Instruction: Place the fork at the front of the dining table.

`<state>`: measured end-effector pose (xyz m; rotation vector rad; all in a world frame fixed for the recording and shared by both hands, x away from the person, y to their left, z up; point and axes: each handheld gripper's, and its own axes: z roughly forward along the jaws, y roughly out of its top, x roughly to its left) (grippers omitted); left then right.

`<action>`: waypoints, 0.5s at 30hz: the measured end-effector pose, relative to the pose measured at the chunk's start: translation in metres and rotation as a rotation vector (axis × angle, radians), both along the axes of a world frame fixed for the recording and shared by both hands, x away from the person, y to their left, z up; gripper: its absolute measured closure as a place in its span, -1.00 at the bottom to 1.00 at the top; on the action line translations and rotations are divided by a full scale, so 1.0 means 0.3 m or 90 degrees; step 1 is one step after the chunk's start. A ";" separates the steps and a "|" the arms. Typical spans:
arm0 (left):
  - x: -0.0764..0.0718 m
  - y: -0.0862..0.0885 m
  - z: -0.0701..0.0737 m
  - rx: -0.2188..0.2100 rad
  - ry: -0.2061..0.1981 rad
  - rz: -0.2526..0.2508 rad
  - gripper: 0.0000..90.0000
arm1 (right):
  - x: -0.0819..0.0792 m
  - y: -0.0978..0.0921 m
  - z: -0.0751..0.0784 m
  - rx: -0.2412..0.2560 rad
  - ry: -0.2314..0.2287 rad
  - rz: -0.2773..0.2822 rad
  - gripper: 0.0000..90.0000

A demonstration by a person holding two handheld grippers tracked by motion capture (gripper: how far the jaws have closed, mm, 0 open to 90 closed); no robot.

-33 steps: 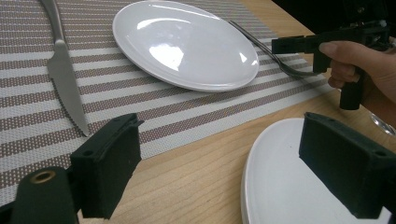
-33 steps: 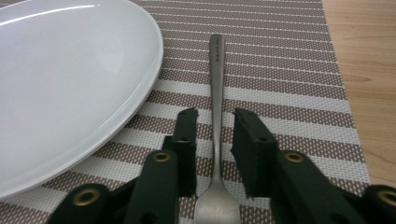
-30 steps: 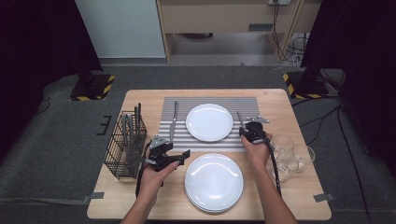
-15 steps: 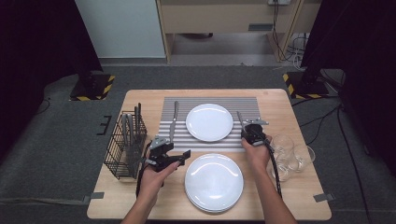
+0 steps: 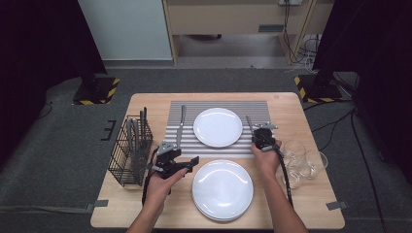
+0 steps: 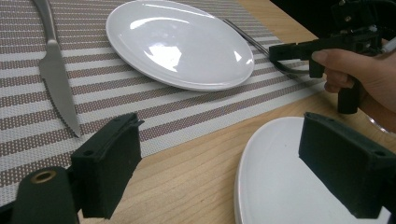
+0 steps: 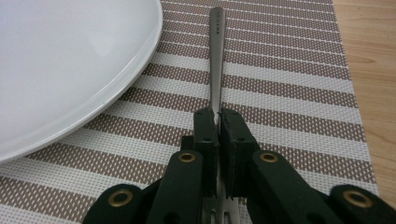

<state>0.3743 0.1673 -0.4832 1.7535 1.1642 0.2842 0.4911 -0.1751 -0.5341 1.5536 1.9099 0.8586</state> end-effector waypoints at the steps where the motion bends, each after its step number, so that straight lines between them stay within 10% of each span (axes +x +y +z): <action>1: 0.000 0.000 -0.001 0.001 0.000 -0.001 -0.72 | 0.002 0.001 0.000 0.003 0.001 -0.003 0.92; 10: 0.004 0.001 -0.007 0.000 0.004 -0.001 -0.72 | 0.038 0.014 -0.001 0.022 0.006 -0.004 0.90; 15: 0.004 0.001 -0.009 0.003 0.004 -0.002 -0.72 | 0.029 0.012 0.005 0.027 -0.016 0.000 0.55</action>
